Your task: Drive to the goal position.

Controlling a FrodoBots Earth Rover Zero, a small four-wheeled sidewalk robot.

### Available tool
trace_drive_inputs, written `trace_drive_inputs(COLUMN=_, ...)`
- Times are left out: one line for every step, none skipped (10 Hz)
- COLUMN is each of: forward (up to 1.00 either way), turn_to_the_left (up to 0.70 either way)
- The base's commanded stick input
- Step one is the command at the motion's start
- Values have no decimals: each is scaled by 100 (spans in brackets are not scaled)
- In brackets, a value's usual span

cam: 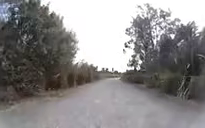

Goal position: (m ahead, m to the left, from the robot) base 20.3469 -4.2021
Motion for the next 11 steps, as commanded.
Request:
trace_drive_inputs(forward=85, turn_to_the_left=0)
trace_drive_inputs(forward=85, turn_to_the_left=0)
trace_drive_inputs(forward=85, turn_to_the_left=0)
trace_drive_inputs(forward=85, turn_to_the_left=0)
trace_drive_inputs(forward=85, turn_to_the_left=0)
trace_drive_inputs(forward=85, turn_to_the_left=0)
trace_drive_inputs(forward=85, turn_to_the_left=0)
trace_drive_inputs(forward=85, turn_to_the_left=0)
trace_drive_inputs(forward=85, turn_to_the_left=0)
trace_drive_inputs(forward=85, turn_to_the_left=0)
trace_drive_inputs(forward=85, turn_to_the_left=0)
